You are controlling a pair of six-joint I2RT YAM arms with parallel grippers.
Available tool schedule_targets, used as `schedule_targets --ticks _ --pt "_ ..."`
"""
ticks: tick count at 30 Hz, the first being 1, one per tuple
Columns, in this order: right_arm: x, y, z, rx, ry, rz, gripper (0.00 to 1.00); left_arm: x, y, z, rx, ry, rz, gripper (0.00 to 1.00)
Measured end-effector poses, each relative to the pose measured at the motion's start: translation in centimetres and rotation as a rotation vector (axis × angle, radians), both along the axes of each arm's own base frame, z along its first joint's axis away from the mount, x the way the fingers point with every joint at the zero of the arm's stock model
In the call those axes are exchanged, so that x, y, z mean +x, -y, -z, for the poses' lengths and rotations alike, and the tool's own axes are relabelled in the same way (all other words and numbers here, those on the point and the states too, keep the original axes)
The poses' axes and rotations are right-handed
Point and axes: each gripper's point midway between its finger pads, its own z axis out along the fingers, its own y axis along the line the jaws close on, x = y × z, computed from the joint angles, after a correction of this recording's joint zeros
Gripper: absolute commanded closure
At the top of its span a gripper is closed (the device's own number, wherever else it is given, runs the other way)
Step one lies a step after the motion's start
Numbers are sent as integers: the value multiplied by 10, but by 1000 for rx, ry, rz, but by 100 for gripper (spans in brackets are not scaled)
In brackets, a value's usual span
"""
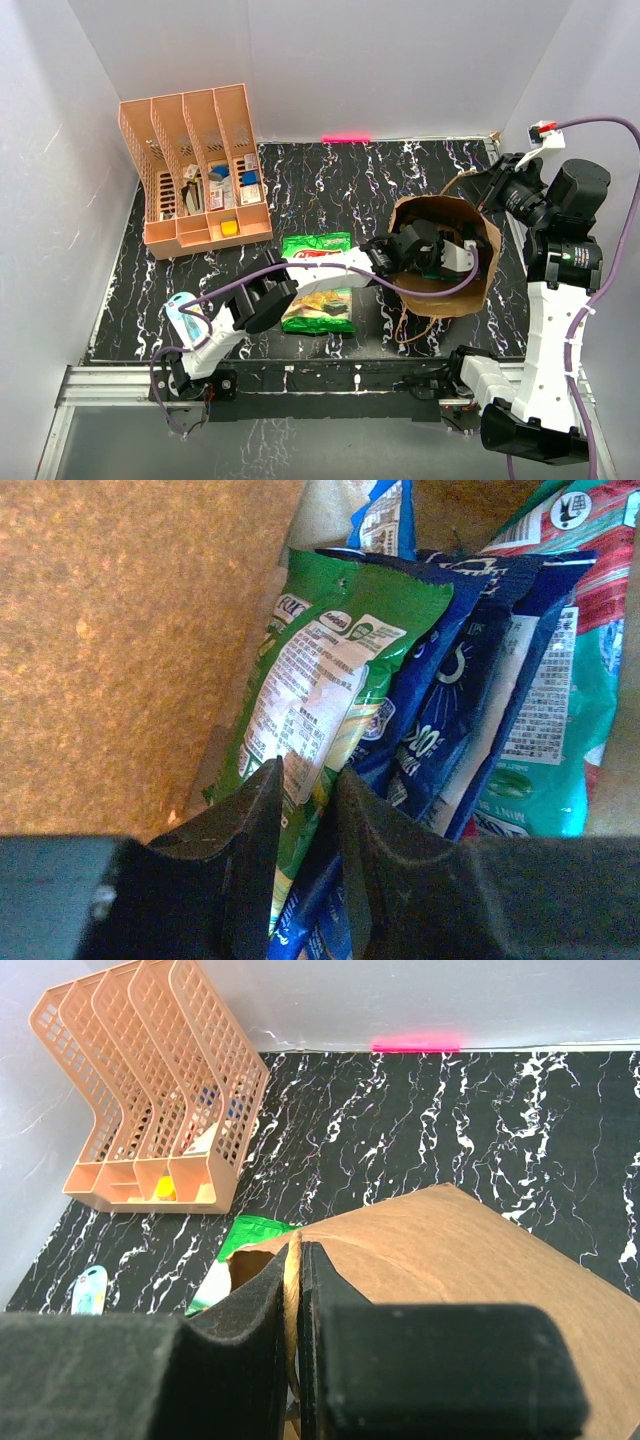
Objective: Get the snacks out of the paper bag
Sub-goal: Take out the snack from the paper bag.
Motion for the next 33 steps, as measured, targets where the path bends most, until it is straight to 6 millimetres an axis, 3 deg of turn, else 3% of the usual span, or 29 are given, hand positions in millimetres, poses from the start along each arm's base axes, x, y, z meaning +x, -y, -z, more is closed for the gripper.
schedule_targets --ticks 12,22,29,33 --pt "0 0 0 -2 1 0 92 23 5 -40 -65 50 -50 78" --pt "0 1 0 -11 4 1 92 25 6 -3 22 41 -38 74" --pt "1 1 1 -14 5 4 92 31 14 3 50 63 -28 76" --pt "1 2 2 -16 0 7 92 35 18 5 56 66 -27 83"
